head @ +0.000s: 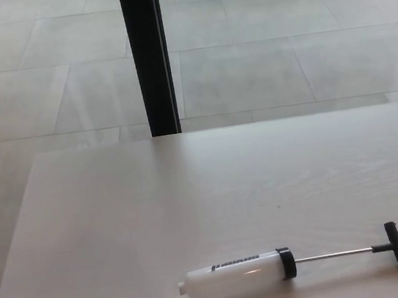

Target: The robot uses its left hand to lift the air pump kept on the middle of the desk and use the right hand to compress the handle

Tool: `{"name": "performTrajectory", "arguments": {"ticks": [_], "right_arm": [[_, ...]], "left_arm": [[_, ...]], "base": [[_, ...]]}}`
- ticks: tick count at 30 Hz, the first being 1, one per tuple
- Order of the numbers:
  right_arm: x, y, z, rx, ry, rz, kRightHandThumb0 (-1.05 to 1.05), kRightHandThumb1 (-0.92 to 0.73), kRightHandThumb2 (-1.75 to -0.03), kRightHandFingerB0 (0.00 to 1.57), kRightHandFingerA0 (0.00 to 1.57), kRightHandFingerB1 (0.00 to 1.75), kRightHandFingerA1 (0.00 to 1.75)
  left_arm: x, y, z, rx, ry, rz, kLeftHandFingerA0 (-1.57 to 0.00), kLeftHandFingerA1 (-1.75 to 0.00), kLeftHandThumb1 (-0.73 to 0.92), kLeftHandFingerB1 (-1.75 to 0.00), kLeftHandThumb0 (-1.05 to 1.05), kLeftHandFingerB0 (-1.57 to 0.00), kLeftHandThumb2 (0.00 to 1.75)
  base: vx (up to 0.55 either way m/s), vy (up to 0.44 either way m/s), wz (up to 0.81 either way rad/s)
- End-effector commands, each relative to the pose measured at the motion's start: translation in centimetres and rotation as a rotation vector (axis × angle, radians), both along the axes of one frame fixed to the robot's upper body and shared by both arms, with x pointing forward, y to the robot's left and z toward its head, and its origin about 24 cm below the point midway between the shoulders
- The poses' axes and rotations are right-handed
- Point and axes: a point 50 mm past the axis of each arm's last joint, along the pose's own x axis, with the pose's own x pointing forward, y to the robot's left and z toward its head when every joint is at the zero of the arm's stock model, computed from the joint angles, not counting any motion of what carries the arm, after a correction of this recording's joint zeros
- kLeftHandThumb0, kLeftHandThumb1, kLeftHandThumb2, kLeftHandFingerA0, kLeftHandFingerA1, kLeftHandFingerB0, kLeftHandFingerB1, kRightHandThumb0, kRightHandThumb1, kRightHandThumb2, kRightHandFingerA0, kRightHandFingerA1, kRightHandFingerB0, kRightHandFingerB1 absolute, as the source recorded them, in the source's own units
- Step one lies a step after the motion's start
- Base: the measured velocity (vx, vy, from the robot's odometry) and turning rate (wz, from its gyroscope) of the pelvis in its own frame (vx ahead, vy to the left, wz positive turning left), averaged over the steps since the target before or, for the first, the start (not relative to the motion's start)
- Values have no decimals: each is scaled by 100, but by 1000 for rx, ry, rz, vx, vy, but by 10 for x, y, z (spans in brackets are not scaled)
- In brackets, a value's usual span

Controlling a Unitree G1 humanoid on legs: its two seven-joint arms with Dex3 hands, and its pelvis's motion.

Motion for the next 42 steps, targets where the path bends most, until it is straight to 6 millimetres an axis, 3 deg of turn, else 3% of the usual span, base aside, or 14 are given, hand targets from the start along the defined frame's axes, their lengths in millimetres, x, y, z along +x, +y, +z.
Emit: {"name": "performTrajectory", "arguments": {"ticks": [1,7,10,11,17,20,21,29,30,33,37,38,41,42], "right_arm": [[-10,-42,33,35,-251,-262,-84,-61,-100,3,4,37,61],[-3,-73,66,6,-390,-400,-83,-62,-104,1,2,35,49],[22,-90,101,-83,-483,-369,-88,-80,-64,6,1,46,64],[31,-94,113,-100,-529,-359,-95,-67,-105,2,1,49,59],[80,-93,175,-243,-752,-247,-41,-40,-104,0,1,53,54],[111,-77,210,-339,-828,-130,-90,-85,-66,8,20,40,53],[119,-71,219,-366,-847,-81,-85,-65,-104,7,16,48,57],[166,-17,250,-376,-1005,163,-80,-86,-67,17,17,33,44],[175,4,248,-334,-1025,223,-79,-85,-66,17,20,30,42],[188,35,236,-333,-993,333,-75,-87,-67,24,27,30,43],[190,51,223,-340,-941,419,-80,-88,-67,23,27,30,42],[193,60,216,-343,-909,464,-80,-69,-105,14,21,44,51],[195,68,210,-356,-883,507,-79,-90,-68,21,27,30,43],[195,71,207,-363,-882,512,-79,-70,-106,15,21,45,53]], "left_arm": [[2,27,29,-20,-215,166,-46,-51,77,-35,-73,-29,63],[16,45,48,94,-388,289,-36,-61,64,-49,-70,-20,102],[52,61,74,233,-660,383,-24,-46,83,-35,-65,-20,64],[65,65,83,267,-713,370,-22,-57,66,-49,-67,-17,94],[139,72,140,380,-950,198,-21,-46,79,-36,-65,-21,62],[189,55,179,529,-959,-20,-21,-48,78,-38,-67,-27,63],[202,47,187,535,-1005,-59,-22,-53,74,-39,-68,-29,62],[267,-40,214,569,-1127,-501,-33,-46,70,-37,-73,-37,61],[283,-76,218,582,-1128,-615,-16,-53,53,-55,-68,-36,95],[304,-139,207,658,-1049,-869,-29,-44,69,-39,-60,-34,60],[309,-178,193,714,-1000,-1033,-21,-53,55,-51,-72,-30,93],[310,-198,185,721,-982,-1130,-20,-53,57,-52,-76,-32,96],[309,-218,178,757,-961,-1264,-25,-52,70,-41,-71,-34,61],[309,-224,176,756,-945,-1307,-24,-53,71,-41,-71,-33,61]], "base": [[0,0,0],[0,0,0],[0,0,0],[0,0,0],[0,0,0],[0,0,0],[0,0,0],[0,0,0],[0,0,0],[0,0,0],[0,0,0],[0,0,0],[0,0,0],[0,0,0]]}}
